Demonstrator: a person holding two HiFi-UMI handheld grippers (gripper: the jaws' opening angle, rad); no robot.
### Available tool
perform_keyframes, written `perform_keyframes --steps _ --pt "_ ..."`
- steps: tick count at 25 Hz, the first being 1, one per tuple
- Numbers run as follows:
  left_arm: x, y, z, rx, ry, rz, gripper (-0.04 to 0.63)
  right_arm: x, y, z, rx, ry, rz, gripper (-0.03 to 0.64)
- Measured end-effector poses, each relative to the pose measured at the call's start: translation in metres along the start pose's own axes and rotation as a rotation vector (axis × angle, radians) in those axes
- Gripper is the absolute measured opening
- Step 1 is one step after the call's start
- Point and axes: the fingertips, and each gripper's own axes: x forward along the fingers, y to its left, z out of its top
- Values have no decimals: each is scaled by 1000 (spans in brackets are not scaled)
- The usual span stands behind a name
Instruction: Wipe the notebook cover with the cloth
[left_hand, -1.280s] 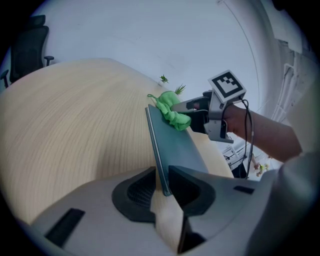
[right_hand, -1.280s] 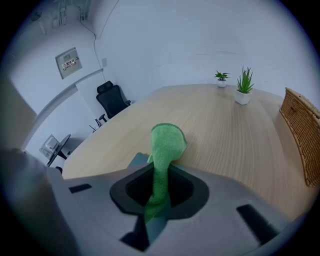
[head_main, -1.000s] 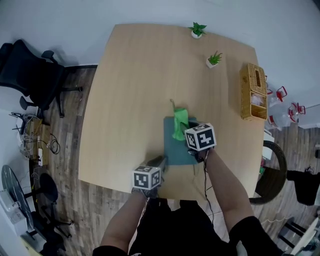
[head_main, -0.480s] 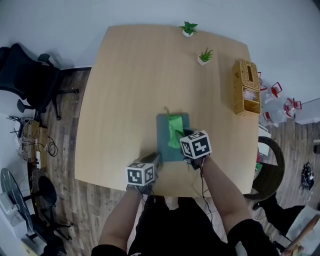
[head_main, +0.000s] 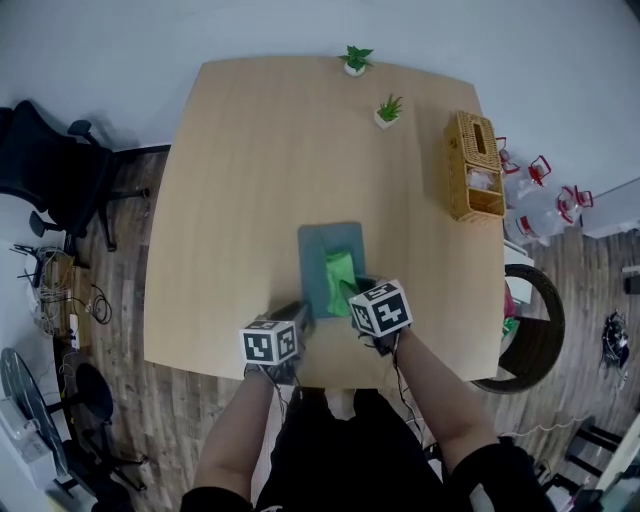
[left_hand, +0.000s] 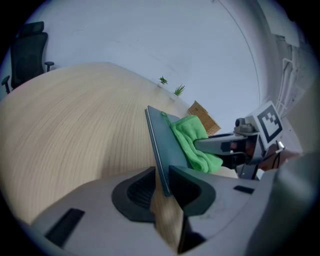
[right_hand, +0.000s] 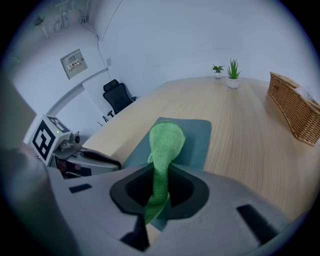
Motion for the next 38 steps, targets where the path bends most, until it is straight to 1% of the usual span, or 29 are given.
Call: perform_keyframes --steps 9,15,25,30,35,38 --pt "1 -2 -1 5 -4 1 77 -12 11 -26 24 2 16 58" --pt "2 -3 0 2 0 -2 77 -18 18 -36 35 10 38 58" --pt "2 -3 0 1 0 -9 75 -23 34 -55 17 42 85 58" --pt "2 -3 -1 2 -1 -10 75 -26 26 -58 -2 63 90 58" --pt "1 -3 -1 1 1 -8 74 -29 6 -55 -9 87 68 58" --pt "1 -4 0 4 1 -8 74 -28 -1 -53 -15 107 73 60"
